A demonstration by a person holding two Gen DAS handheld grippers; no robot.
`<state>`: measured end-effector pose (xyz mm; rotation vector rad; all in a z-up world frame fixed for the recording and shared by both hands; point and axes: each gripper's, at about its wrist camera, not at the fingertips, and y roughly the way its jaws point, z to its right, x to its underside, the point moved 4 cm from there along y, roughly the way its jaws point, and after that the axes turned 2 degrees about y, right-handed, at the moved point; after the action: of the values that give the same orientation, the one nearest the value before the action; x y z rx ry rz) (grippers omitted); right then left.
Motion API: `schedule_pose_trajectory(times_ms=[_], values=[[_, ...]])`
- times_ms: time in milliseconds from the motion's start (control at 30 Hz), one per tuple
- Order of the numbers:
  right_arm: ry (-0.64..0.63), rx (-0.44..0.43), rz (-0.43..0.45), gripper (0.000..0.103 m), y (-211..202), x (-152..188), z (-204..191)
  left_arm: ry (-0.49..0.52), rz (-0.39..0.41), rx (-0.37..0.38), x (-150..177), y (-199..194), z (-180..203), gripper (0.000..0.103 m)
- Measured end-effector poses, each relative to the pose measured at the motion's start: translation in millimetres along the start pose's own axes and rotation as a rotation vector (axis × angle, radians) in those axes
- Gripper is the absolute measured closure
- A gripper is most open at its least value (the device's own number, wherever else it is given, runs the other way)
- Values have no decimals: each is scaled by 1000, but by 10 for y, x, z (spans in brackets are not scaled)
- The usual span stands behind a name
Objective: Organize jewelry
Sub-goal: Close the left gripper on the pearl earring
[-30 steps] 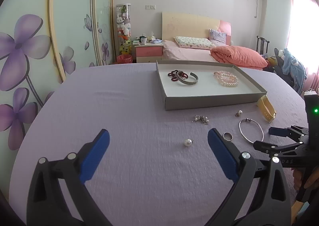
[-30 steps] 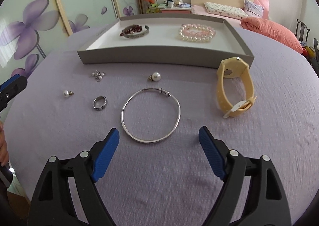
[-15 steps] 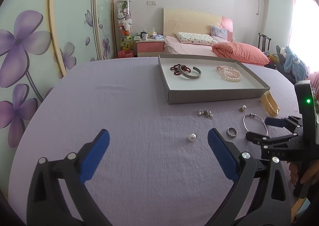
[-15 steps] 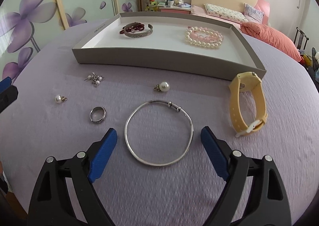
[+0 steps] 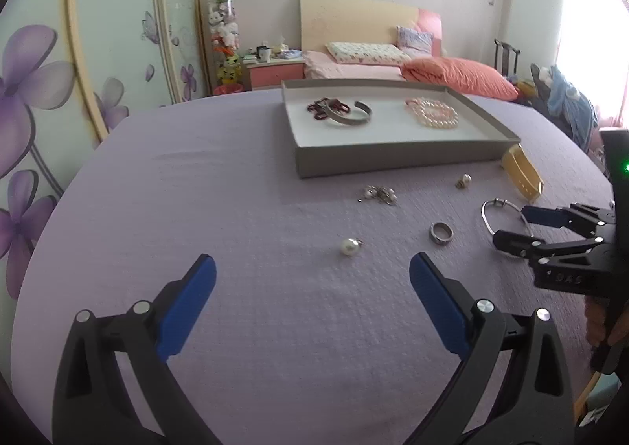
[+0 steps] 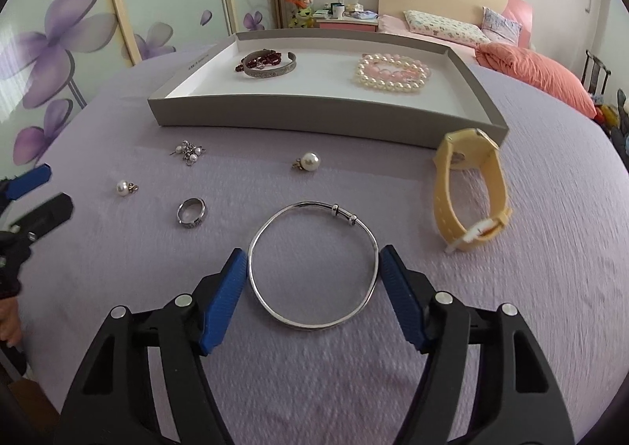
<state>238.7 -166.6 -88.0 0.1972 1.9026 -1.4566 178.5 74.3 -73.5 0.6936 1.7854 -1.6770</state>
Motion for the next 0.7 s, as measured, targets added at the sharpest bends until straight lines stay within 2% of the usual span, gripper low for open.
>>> schedule_pose_trajectory(times_ms=[133, 233, 300, 333, 400, 633, 700], values=[[23, -10, 12, 33, -82, 2, 82, 35, -36, -23, -13, 123, 115, 6], [33, -20, 18, 33, -113, -13, 114, 40, -70, -29, -21, 244, 172, 21], [39, -30, 17, 33, -113, -25, 119, 26, -98, -16, -28, 341, 185, 37], [40, -33, 17, 33, -112, -25, 124, 19, -108, -6, -26, 373, 186, 41], [43, -40, 17, 33, -109, -24, 130, 10, -135, 5, -25, 439, 194, 55], [58, -64, 8, 33, -79, -12, 144, 4, -139, 10, -87, 509, 238, 65], [57, -64, 8, 33, -84, -5, 137, 10, -138, 14, -95, 515, 269, 76]])
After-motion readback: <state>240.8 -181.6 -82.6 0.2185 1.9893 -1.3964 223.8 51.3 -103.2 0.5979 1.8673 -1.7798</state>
